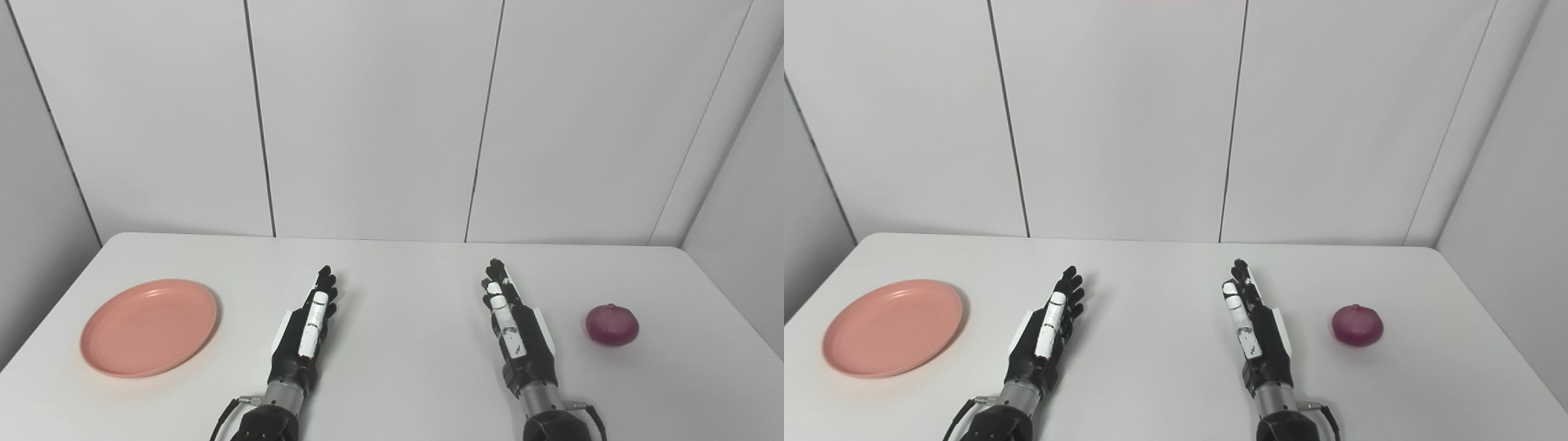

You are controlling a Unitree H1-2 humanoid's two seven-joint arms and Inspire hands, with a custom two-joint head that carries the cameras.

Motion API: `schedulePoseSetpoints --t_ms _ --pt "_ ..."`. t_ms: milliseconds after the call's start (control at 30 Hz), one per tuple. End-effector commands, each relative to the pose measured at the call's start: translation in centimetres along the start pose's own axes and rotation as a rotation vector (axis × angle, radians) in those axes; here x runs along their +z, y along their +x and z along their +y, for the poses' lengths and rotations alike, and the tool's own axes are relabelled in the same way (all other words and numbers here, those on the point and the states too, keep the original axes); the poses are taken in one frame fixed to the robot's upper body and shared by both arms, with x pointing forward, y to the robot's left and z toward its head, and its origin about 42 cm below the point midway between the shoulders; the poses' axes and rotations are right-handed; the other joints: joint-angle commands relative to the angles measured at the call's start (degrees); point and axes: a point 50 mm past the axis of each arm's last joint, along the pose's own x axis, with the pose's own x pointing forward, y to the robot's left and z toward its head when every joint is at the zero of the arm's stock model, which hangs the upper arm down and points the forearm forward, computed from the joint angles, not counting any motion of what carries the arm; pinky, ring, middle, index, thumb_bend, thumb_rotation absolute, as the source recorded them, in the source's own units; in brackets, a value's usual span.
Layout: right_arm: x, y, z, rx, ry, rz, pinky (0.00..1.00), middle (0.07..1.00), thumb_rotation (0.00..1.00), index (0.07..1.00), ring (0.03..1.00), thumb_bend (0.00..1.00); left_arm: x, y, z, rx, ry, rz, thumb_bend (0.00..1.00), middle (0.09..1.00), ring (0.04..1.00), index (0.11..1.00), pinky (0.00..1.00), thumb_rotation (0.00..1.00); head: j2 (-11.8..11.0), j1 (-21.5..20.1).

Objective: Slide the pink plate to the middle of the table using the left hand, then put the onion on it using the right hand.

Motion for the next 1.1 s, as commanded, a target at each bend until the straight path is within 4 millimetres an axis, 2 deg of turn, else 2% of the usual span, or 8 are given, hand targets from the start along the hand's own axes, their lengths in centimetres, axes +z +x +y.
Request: schedulePoseSetpoints --t_ms 0,267,867,1000,1033,1067 --pt "1.83 1.0 0.66 0.017 0.029 -0.046 1.0 0.997 0.79 0.984 0.997 0.59 2.26 1.29 -0.38 -0.024 0.022 -0.078 0.62 1.0 0.998 1.0 1.0 1.0 0.06 0.08" --pt "1.9 1.08 0.68 0.01 0.039 -0.013 1.0 1.0 0.76 0.985 1.0 0.63 2.2 1.29 -0.4 -0.026 0.022 -0.078 0.62 1.0 1.0 1.0 1.0 1.0 0.06 -0.02" --pt "1.64 1.33 0.36 0.003 0.031 0.03 1.0 1.0 0.76 0.984 1.0 0.62 2.18 1.25 -0.36 -0.026 0.032 -0.076 0.62 1.0 0.996 1.0 1.0 1.0 -0.04 -0.11" --pt "1.53 1.29 0.21 -0.002 0.034 0.035 1.0 1.0 0.75 0.971 1.0 0.63 2.12 1.22 -0.45 -0.026 0.029 -0.073 0.61 1.0 0.997 1.0 1.0 1.0 -0.36 0.85" --pt "1.47 1.26 0.07 -0.003 0.03 0.032 1.0 1.0 0.75 0.965 1.0 0.62 2.06 1.23 -0.57 -0.027 0.033 -0.074 0.61 1.0 0.998 1.0 1.0 1.0 -0.8 2.73" --pt "1.44 1.25 -0.03 -0.005 0.027 0.031 1.0 1.0 0.75 0.964 1.0 0.62 2.01 1.24 -0.66 -0.028 0.036 -0.074 0.61 1.0 0.998 1.0 1.0 1.0 -0.8 2.73"
